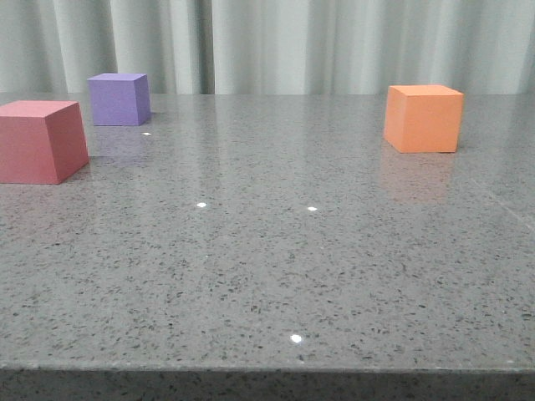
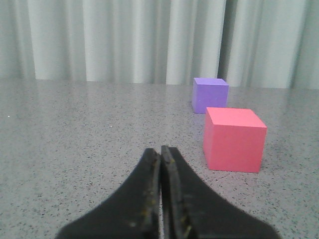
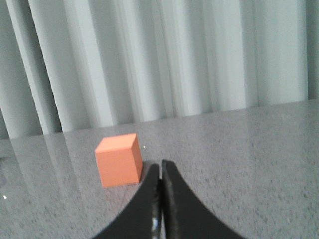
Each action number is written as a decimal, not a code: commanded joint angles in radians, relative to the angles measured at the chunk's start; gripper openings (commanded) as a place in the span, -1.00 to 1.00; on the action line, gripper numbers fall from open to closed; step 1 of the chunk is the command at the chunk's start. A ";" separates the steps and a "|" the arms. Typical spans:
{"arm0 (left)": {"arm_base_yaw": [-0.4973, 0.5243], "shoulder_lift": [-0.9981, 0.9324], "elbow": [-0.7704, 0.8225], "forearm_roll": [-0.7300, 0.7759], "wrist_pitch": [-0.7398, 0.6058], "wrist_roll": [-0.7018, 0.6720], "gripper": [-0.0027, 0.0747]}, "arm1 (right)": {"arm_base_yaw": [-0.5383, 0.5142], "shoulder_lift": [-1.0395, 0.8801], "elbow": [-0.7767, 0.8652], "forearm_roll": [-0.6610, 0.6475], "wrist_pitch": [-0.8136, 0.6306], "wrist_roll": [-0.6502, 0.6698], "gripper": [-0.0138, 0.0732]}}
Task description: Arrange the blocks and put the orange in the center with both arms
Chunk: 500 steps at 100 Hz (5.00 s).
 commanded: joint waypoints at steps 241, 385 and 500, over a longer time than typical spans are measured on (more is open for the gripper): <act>0.001 -0.032 0.041 -0.006 -0.082 -0.002 -0.98 | 0.190 1.659 -1.433 0.021 0.690 -0.036 0.80; 0.001 -0.032 0.041 -0.006 -0.082 -0.002 -0.98 | 0.490 1.888 -1.864 -0.059 0.821 0.235 0.27; 0.001 -0.032 0.041 -0.006 -0.082 -0.002 -0.98 | 0.553 2.113 -2.050 -0.085 0.888 0.324 0.76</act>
